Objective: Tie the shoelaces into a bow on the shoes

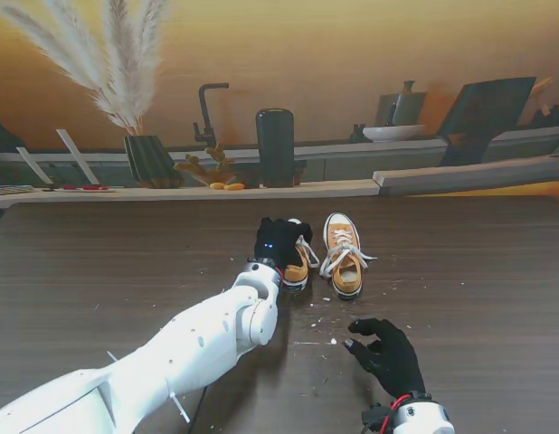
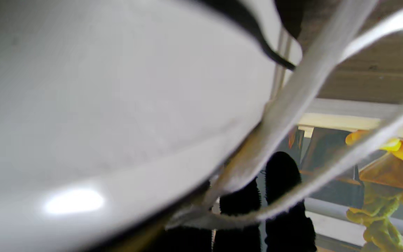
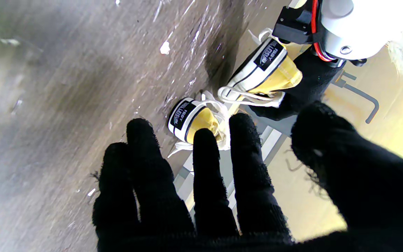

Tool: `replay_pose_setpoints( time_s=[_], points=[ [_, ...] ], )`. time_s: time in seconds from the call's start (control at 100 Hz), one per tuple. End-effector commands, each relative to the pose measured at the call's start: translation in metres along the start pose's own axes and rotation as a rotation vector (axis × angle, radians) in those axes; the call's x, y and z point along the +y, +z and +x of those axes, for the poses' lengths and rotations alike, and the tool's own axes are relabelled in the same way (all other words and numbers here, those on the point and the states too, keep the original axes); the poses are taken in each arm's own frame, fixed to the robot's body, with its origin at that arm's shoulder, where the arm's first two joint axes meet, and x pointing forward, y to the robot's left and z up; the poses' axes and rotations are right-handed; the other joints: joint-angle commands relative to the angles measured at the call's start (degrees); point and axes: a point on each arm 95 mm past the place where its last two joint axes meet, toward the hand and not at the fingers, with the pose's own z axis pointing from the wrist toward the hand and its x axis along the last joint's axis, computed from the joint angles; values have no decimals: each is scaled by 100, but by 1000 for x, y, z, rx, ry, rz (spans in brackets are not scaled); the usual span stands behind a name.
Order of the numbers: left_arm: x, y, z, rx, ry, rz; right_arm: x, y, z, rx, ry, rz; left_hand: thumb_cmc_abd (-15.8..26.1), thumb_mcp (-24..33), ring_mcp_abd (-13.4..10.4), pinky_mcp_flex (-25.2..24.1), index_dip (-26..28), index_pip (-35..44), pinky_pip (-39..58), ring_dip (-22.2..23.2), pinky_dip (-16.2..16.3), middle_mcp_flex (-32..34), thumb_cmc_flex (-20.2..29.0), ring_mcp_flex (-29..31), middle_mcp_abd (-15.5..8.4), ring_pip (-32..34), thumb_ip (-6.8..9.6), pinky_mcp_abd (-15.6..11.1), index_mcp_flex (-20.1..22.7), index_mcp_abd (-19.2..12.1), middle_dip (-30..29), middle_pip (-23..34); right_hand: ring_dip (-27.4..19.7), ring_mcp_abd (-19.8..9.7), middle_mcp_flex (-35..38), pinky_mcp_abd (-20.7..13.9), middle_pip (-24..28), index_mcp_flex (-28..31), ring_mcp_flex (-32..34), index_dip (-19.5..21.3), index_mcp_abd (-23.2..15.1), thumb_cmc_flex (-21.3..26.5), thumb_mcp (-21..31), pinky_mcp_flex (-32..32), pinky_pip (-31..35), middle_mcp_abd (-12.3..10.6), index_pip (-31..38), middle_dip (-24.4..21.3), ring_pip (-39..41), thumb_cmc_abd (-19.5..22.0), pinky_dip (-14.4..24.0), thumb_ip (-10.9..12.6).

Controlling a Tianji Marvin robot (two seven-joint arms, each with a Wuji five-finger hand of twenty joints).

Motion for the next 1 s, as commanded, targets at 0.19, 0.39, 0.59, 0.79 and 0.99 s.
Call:
replay_pose_setpoints(
  time_s=[0.19, 0.39, 0.59, 0.79, 0.99],
  points=[
    [3, -4, -3, -7, 40, -120, 0, -5, 1, 15, 15, 11, 962, -583, -268, -496, -488, -890, -567, -1229, 269, -1218, -974, -1037, 239, 343, 672, -346, -713, 273, -796, 439, 84, 240, 185, -146, -65, 186, 108, 114, -111, -93, 99, 65, 235, 42, -35, -89, -3, 29, 46, 182],
    [4, -8, -3, -37, 76, -238, 2, -12, 4, 37, 24, 2, 1493, -1615, -137, -961, -809, -1768, -1192, -1369, 265, -2080, -1646, -1628, 386, -131, 969, -354, -1166, 698, -2194, 329, 95, 235, 203, -146, -86, 190, 114, 111, -106, -87, 78, 80, 242, 47, -41, -96, 8, 33, 39, 180],
    [1, -14, -4, -49, 70, -356, 3, -16, 6, 52, 28, -6, 1702, -2695, -11, -1346, -1189, -2589, -1954, -1596, 236, -2664, -1947, -2148, 506, -714, 1050, -314, -1509, 1017, -2610, -241, 111, 223, 212, -152, -92, 201, 116, 109, -110, -85, 79, 87, 249, 40, -49, -96, 19, 30, 33, 183],
    [-7, -22, -7, -49, 53, -416, 2, -16, 6, 55, 32, 0, 2028, -3455, 23, -1625, -1454, -3202, -2681, -1825, 181, -3183, -2154, -2576, 568, -1260, 1022, -291, -1791, 1101, -2924, -733, 127, 231, 216, -154, -96, 203, 111, 110, -116, -79, 87, 87, 252, 44, -57, -92, 22, 25, 27, 184],
    [-23, -33, -9, -36, 38, -417, 2, -17, 6, 63, 34, 3, 2380, -4008, 15, -1705, -1624, -3505, -3325, -2058, 148, -3234, -2533, -2610, 536, -1739, 882, -203, -1793, 1043, -3185, -1076, 138, 230, 219, -150, -97, 206, 113, 111, -98, -60, 80, 89, 250, 36, -64, -90, 24, 10, 19, 183]
  ],
)
